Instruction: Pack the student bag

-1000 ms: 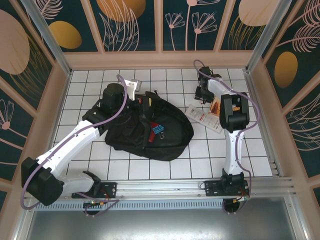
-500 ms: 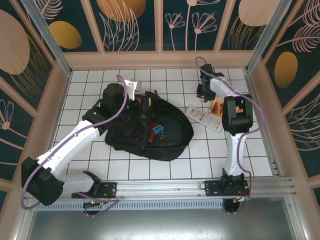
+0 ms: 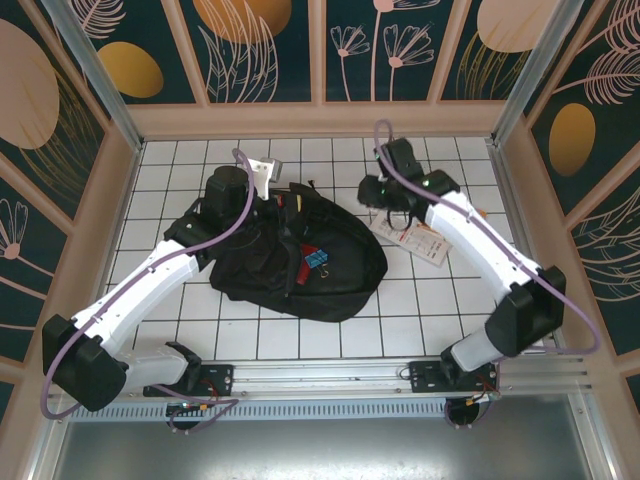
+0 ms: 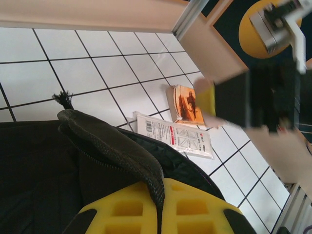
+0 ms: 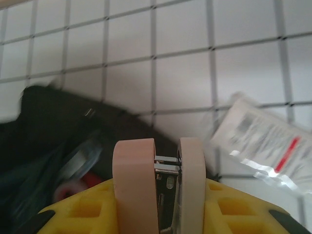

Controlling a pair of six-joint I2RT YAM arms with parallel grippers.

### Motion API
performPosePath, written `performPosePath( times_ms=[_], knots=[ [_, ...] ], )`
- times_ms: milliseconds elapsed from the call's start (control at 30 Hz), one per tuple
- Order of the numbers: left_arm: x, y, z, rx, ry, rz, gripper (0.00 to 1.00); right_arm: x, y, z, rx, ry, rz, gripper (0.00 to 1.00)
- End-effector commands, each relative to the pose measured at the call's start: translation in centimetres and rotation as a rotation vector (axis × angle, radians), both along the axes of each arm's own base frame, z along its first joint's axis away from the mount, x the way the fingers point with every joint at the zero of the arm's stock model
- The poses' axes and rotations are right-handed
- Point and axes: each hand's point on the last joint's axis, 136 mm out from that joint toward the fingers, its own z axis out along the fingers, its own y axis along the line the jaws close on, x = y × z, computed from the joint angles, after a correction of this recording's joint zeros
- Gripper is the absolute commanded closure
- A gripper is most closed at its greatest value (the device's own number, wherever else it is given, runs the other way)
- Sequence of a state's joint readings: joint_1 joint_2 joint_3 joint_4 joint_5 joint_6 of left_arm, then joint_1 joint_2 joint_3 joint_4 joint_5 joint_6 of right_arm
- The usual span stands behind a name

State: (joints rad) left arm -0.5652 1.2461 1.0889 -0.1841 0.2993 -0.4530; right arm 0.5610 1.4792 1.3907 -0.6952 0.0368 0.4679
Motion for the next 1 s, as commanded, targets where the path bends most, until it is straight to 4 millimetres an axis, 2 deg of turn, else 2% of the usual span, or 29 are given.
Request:
performPosePath(
  times_ms=[0, 100, 200, 400, 700, 833, 900, 967],
  knots=[
    [0.4, 0.0, 4.8, -0.055, -0.101, 0.017, 1.0, -3.2, 2.7, -2.2, 0.088, 0.082, 0.04, 0.66],
    [0.3, 0.0, 5.6, -0.061, -0.101, 0.015, 1.0, -5.3, 6.0, -3.3, 0.152, 0.113, 0.109, 0.66],
    [0.2, 0.0, 6.4, -0.058, -0.103, 0.015, 1.0, -6.2, 8.6, -4.5, 0.174, 0.129, 0.147, 0.66],
    [0.0, 0.0, 7.6, -0.071, -0.101, 0.006, 1.0, -4.7, 12.3, -5.1, 0.218, 0.154, 0.149, 0.64],
    [-0.1, -1.0, 8.4, -0.117, -0.092, -0.033, 1.0, -1.8, 18.4, -5.8, 0.413, 0.291, 0.088, 0.56],
    [-0.1, -1.1, 8.9, -0.124, -0.1, -0.041, 1.0, -0.7, 20.2, -6.1, 0.476, 0.333, 0.042, 0.45],
    [-0.1, -1.1, 9.1, -0.121, -0.104, -0.042, 1.0, -0.5, 20.7, -6.0, 0.496, 0.34, 0.034, 0.36],
    [-0.1, -1.1, 9.0, -0.115, -0.104, -0.042, 1.0, -0.4, 20.8, -5.8, 0.509, 0.338, 0.034, 0.33]
  ],
)
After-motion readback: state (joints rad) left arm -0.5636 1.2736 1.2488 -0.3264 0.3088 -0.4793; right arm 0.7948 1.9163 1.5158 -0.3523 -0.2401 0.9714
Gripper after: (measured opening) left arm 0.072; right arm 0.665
